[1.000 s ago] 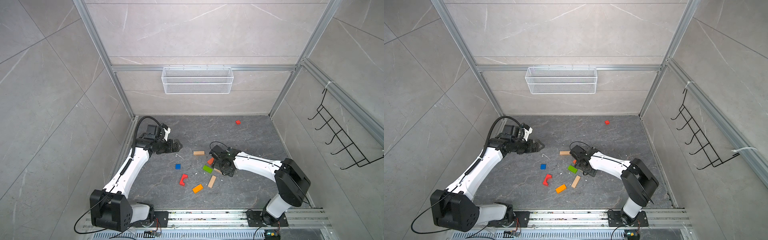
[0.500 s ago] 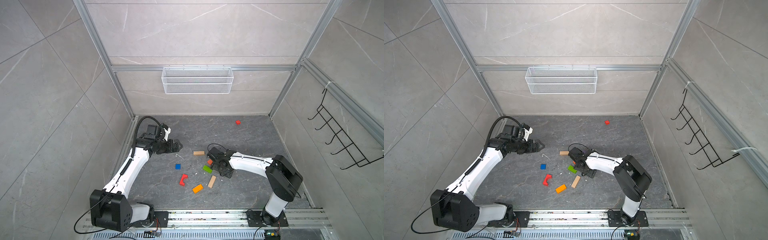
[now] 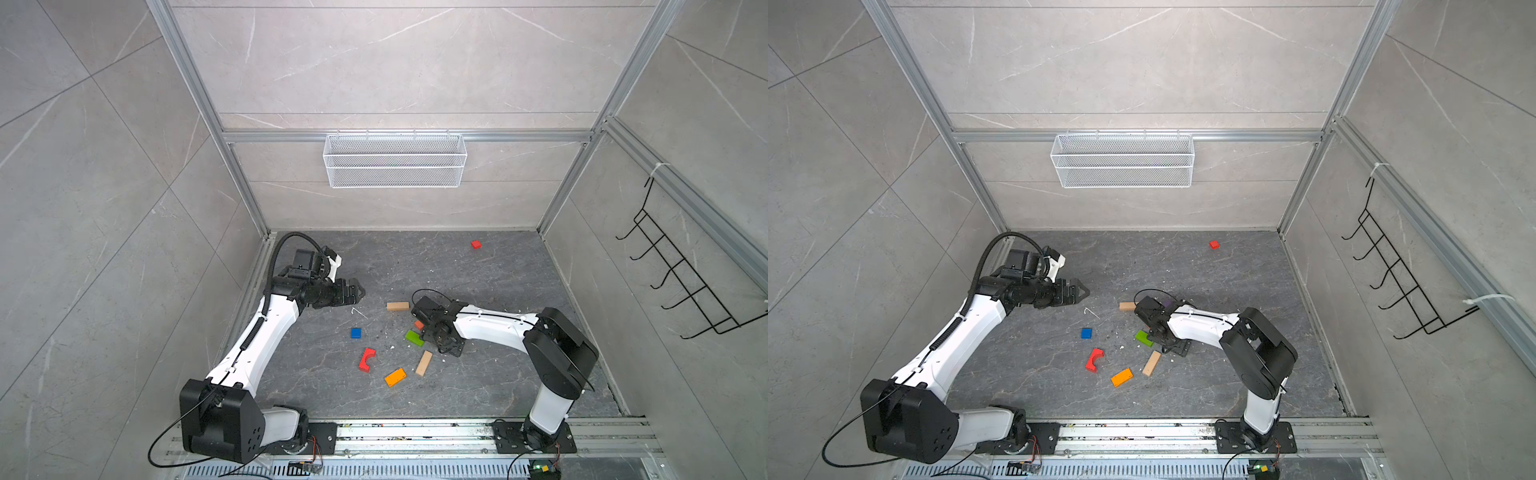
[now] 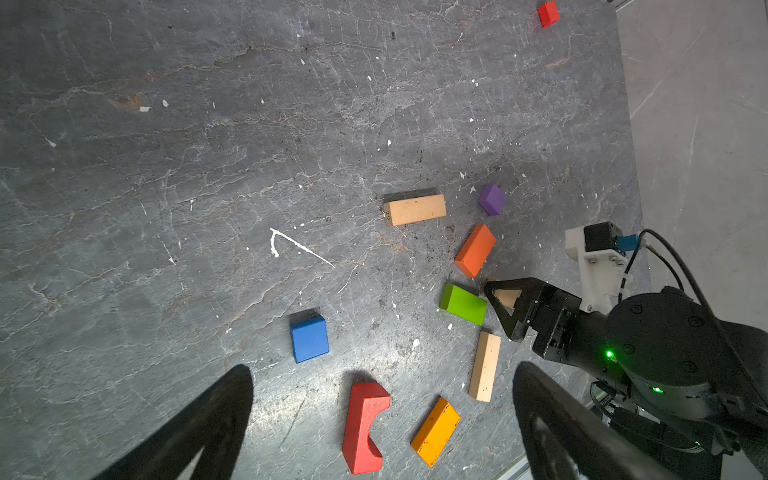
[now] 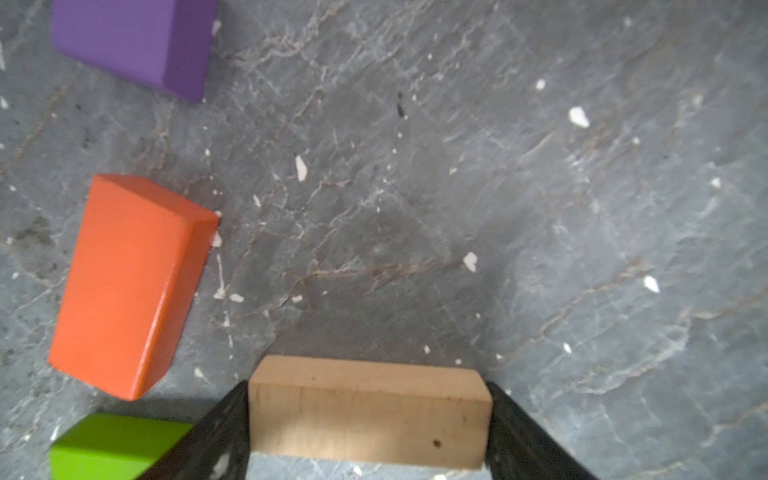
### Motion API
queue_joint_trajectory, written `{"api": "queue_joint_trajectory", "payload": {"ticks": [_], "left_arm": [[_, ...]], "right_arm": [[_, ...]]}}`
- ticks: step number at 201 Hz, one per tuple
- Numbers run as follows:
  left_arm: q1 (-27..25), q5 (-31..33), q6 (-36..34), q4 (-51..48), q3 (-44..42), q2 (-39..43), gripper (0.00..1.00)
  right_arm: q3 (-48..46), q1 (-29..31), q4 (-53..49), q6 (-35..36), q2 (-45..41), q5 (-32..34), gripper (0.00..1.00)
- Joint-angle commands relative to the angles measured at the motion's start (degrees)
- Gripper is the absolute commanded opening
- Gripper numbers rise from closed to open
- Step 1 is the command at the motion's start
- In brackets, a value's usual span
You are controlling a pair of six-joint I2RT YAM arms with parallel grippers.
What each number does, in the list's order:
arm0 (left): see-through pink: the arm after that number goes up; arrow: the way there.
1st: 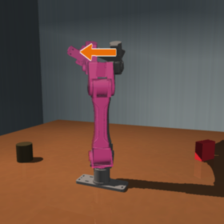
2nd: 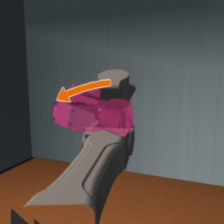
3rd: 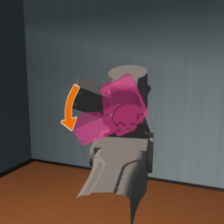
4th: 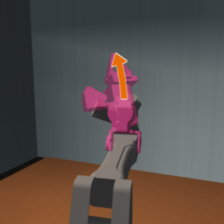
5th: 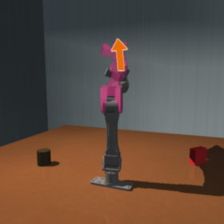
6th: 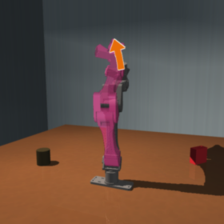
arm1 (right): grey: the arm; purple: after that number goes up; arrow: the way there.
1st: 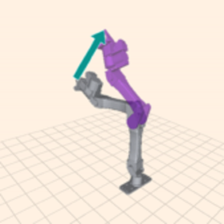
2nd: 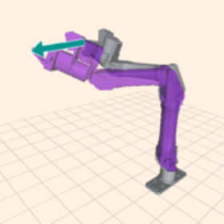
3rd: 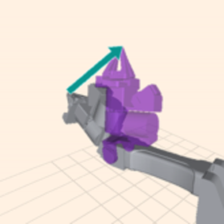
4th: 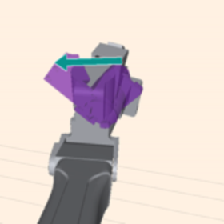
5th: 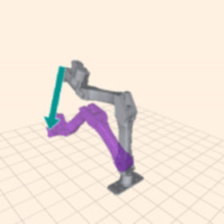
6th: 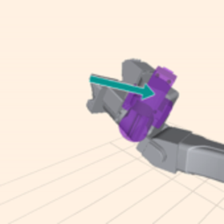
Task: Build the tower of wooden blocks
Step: 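Carry the held wood bar with the right gripper to the other wood bar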
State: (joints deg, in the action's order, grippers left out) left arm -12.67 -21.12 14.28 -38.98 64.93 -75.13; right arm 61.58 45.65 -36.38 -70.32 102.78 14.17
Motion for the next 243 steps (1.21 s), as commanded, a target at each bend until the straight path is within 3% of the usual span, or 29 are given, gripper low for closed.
{"api": "queue_joint_trajectory", "payload": {"ticks": [1,60,88,147,243], "left_arm": [[-0.3,0.3,-1.0,-0.2,0.1,1.7,1.00],[-0.3,-1.6,-0.5,-0.1,0.2,1.0,1.00],[-0.3,-1.2,-0.2,-0.7,0.6,0.3,1.00],[-0.1,-1.5,-0.1,-0.1,0.5,0.9,1.00],[2.5,-1.1,1.4,1.0,0.1,1.4,1.00]], "right_arm": [[-0.2,0.3,-1.0,1.8,1.1,1.0,0.73],[-1.0,0.3,-0.7,11.5,-4.1,4.0,0.63],[0.9,0.3,-0.8,20.4,-6.3,4.4,0.59],[12.0,0.3,-0.7,30.0,-1.0,-0.3,0.57],[26.1,0.5,-1.5,32.5,11.6,-5.3,0.58]]}}
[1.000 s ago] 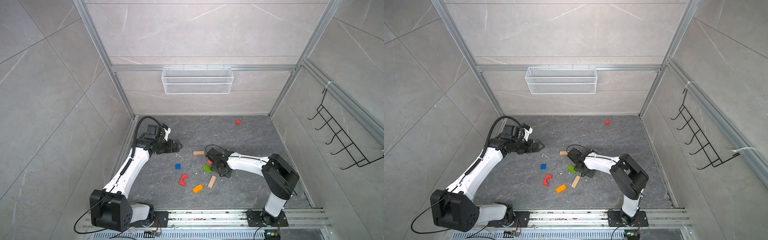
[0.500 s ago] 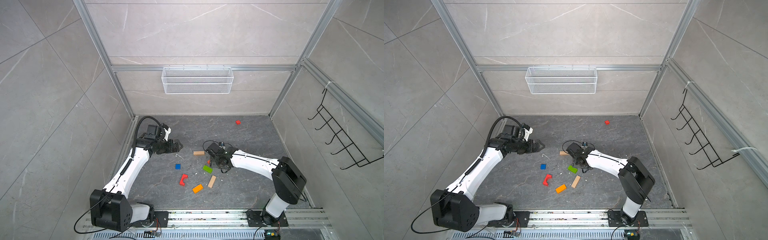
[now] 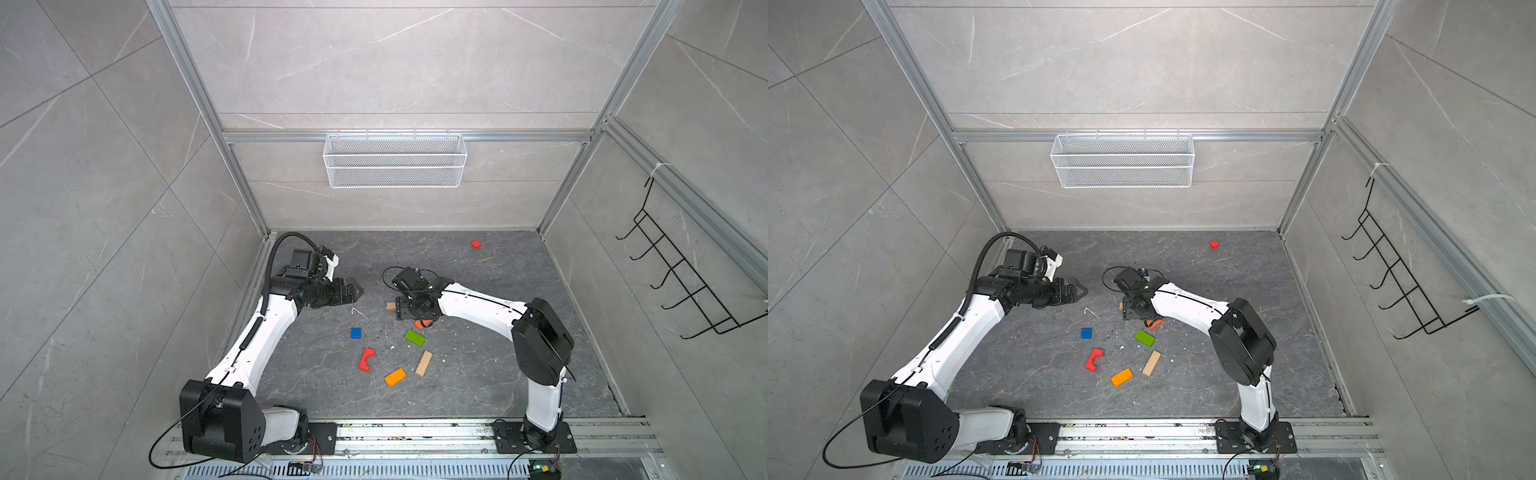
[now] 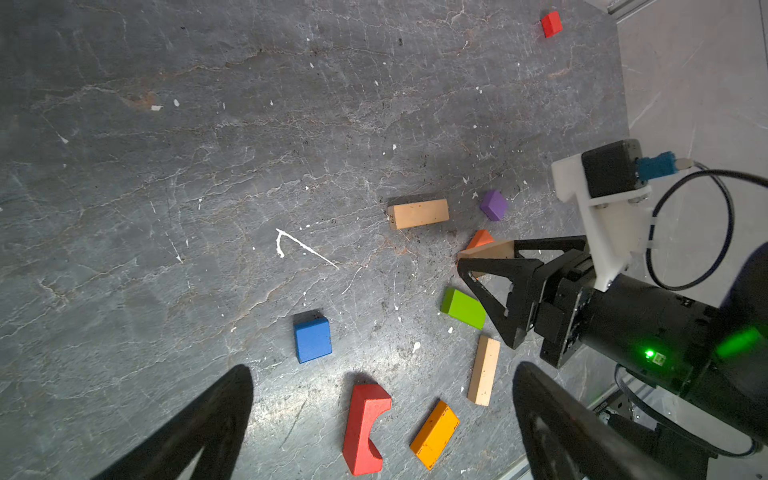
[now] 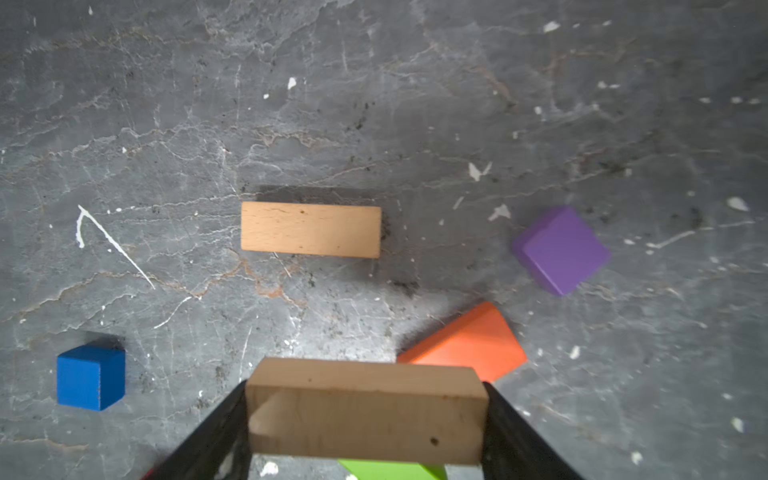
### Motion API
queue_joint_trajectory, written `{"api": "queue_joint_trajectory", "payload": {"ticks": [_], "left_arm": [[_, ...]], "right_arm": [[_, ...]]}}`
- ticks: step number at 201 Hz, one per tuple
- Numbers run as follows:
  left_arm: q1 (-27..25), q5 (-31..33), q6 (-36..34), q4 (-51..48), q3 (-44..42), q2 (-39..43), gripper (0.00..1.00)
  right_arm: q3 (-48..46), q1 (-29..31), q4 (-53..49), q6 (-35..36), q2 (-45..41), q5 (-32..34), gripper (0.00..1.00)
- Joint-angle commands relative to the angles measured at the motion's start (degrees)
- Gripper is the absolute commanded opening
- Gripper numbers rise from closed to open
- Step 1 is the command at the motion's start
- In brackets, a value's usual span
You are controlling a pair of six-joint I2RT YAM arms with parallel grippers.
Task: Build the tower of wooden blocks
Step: 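Carry the held wood bar with the right gripper to the other wood bar, then lower the held wood bar onto the lying wood bar with the right gripper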
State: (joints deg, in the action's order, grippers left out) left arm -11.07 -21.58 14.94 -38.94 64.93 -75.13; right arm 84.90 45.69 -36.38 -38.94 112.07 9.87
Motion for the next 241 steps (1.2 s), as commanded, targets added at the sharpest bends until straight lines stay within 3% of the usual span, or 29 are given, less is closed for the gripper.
{"api": "queue_joint_trajectory", "payload": {"ticks": [1,156,224,241], "left_arm": [[0.9,-0.6,0.8,0.9,0.1,1.5,1.00],[1.1,-0.1,0.7,1.1,-0.2,2.0,1.00],[1.1,0.2,0.6,1.0,-0.2,2.2,1.00],[1.1,0.2,0.6,1.0,-0.2,2.2,1.00]], "right_arm": [[2.8,0.4,-1.5,1.1,2.4,-1.0,0.58],[10.5,2.0,-4.5,0.4,12.9,-0.8,0.62],[10.6,2.4,-4.8,0.7,13.5,-1.9,0.86],[10.2,2.7,-5.2,0.5,12.9,-1.4,0.88]]}}
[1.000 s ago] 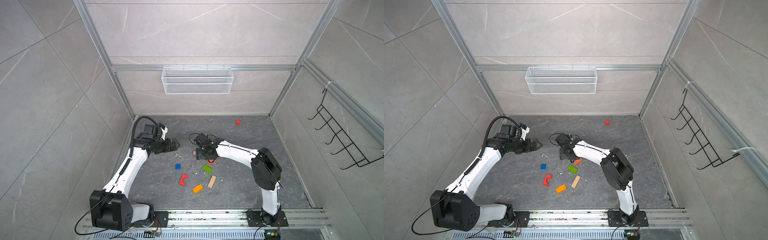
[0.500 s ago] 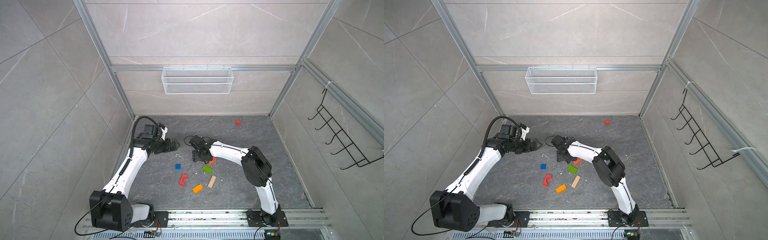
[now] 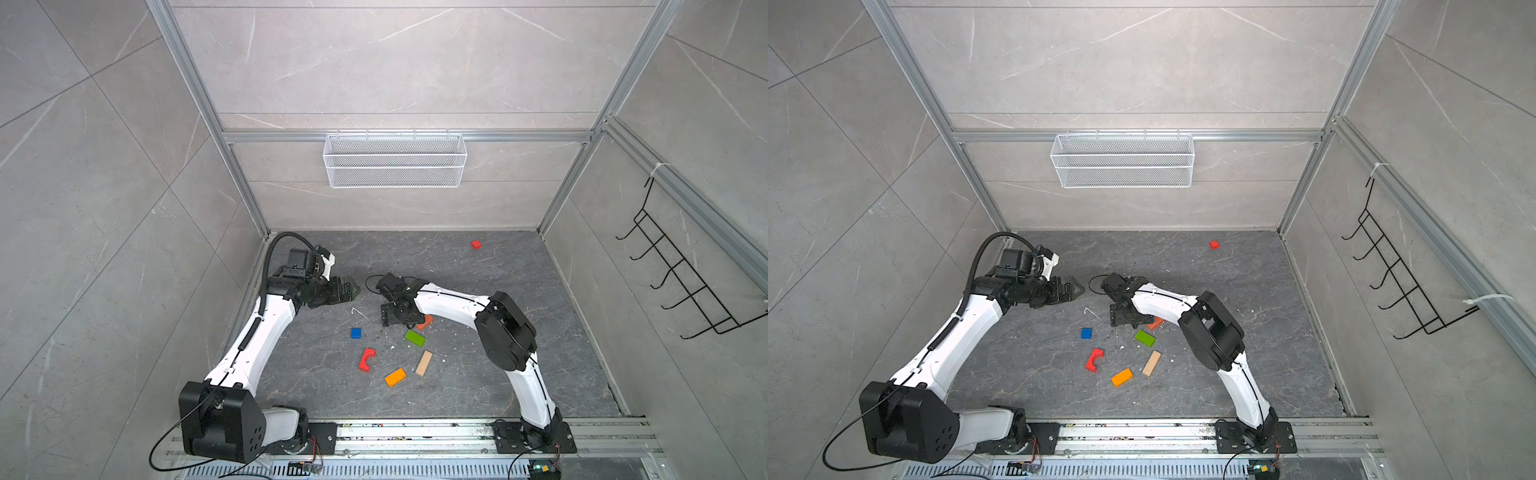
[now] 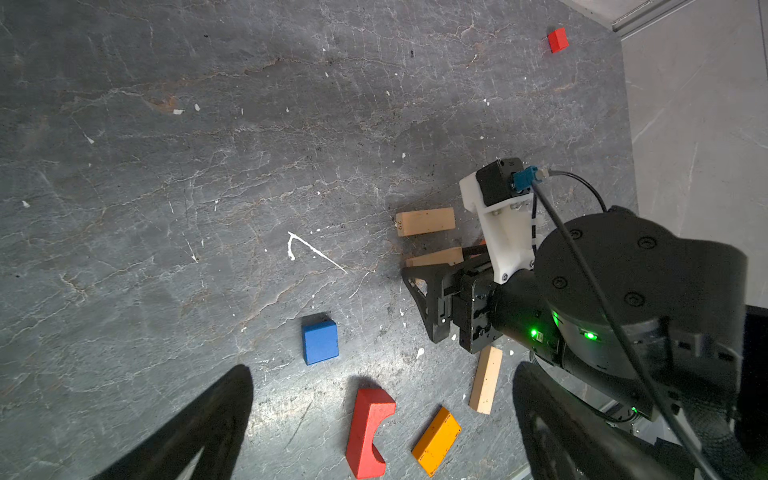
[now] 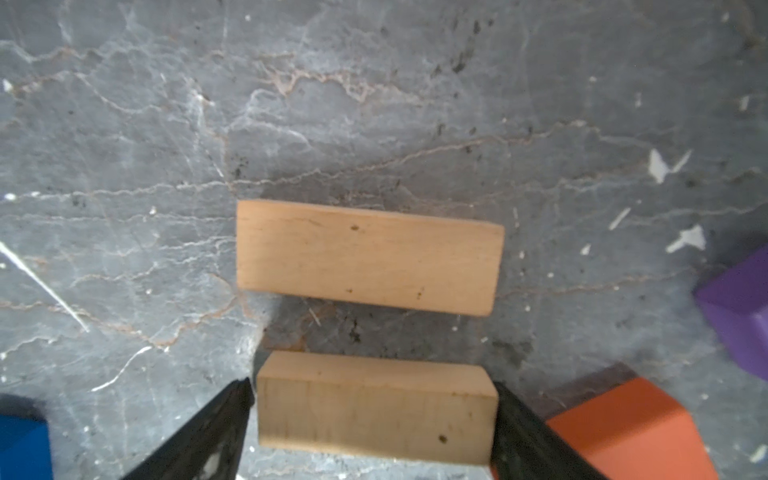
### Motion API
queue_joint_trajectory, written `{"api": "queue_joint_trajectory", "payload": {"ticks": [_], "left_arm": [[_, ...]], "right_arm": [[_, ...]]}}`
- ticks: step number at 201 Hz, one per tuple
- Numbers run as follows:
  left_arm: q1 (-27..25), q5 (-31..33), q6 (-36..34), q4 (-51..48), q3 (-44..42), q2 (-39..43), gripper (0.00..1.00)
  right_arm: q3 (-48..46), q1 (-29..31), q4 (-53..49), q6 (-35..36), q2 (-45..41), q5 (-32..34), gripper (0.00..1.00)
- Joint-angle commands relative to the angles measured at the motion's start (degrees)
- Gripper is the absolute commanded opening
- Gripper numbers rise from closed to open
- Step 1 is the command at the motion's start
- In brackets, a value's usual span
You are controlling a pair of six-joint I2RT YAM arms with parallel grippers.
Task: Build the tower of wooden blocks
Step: 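Lower the held wood bar onto the lying wood bar with the right gripper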
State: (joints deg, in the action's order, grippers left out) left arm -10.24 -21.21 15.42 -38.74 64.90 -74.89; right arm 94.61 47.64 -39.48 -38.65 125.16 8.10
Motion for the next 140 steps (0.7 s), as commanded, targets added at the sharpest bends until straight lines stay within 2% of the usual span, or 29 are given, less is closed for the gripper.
{"api": "queue_joint_trajectory", "payload": {"ticks": [1,21,112,140], "left_arm": [[0.2,-0.1,0.1,0.8,-0.2,1.9,1.00],[0.3,-0.1,0.1,0.8,-0.2,2.0,1.00],[0.2,-0.1,0.0,0.9,-0.3,2.1,1.00],[0.3,-0.1,0.0,0.9,-0.2,2.1,1.00]], "right_arm": [[0.4,0.8,-2.1,0.2,-0.2,0.5,0.88],[-0.2,1.0,-2.7,-0.4,-0.8,1.3,0.88],[-1.1,1.2,-1.2,-2.3,-0.7,3.4,0.68],[0.6,1.1,-1.7,-2.2,0.2,3.7,0.67]]}}
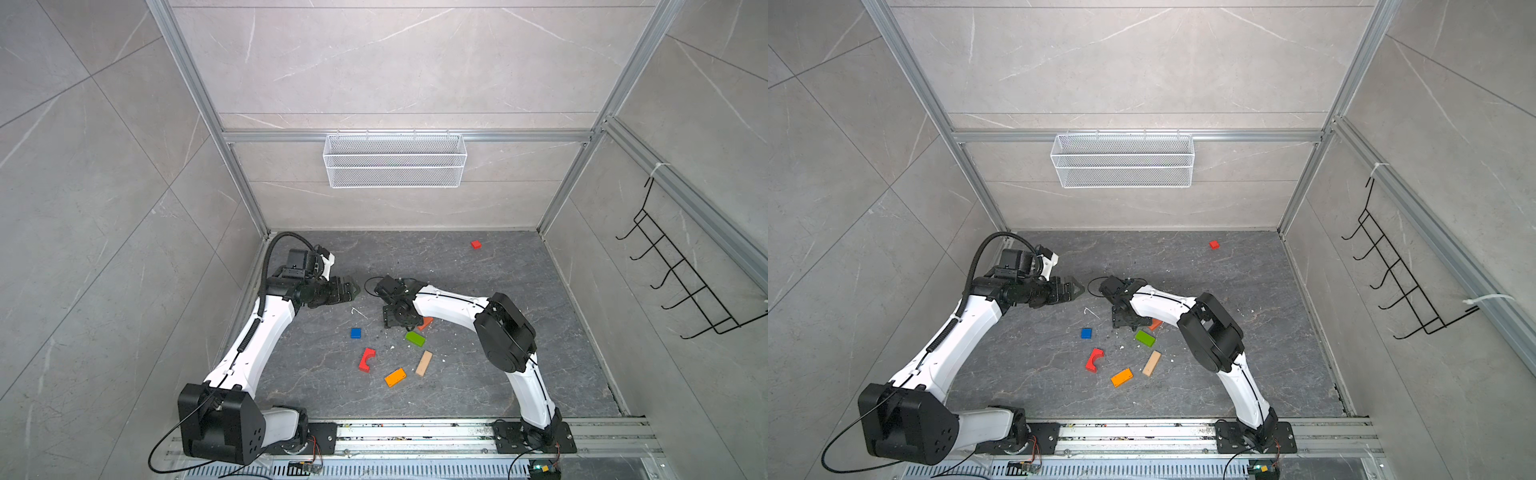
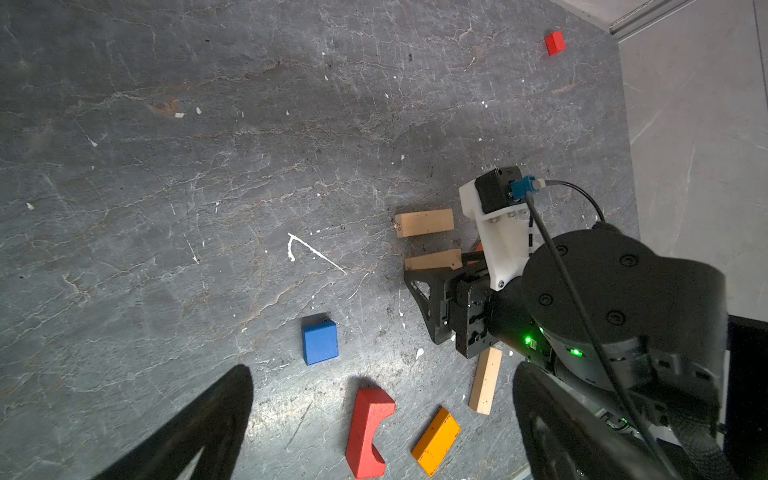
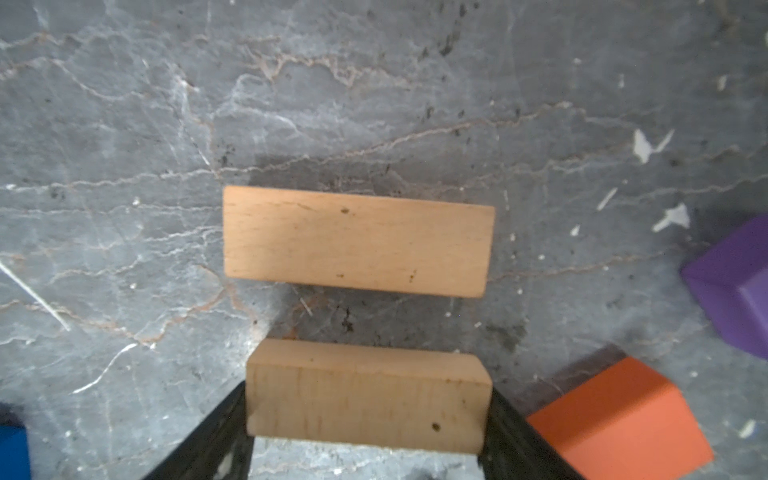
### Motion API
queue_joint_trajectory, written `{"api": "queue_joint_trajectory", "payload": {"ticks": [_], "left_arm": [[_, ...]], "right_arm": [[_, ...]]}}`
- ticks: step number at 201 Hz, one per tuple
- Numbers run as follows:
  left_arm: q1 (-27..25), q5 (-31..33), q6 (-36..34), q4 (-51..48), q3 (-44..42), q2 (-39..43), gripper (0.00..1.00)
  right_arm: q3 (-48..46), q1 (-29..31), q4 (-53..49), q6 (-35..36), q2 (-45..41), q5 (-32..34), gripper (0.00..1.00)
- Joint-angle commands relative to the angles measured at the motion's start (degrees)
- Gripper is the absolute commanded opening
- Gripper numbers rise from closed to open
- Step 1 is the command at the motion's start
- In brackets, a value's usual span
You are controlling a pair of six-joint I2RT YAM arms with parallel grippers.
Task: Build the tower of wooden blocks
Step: 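Lower the held wood bar onto the lying wood bar with the right gripper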
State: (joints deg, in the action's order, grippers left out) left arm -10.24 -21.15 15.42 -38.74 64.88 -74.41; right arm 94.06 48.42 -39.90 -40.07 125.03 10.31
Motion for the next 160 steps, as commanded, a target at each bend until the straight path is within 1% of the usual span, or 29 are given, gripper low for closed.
{"api": "queue_joint_trajectory", "payload": {"ticks": [1,86,160], "left_arm": [[0.2,-0.1,0.0,0.9,-0.2,1.6,1.00],[0.2,-0.2,0.0,0.9,-0.3,1.7,1.00],[0.2,-0.3,0.0,1.0,-0.3,1.5,1.00]], "right_arm": [[1.2,0.4,-1.3,-0.8,0.4,1.5,0.67],[6.2,0.0,-3.2,-0.5,3.2,1.7,0.67],[6.6,-0.6,-4.3,-1.4,3.8,1.6,0.68]]}}
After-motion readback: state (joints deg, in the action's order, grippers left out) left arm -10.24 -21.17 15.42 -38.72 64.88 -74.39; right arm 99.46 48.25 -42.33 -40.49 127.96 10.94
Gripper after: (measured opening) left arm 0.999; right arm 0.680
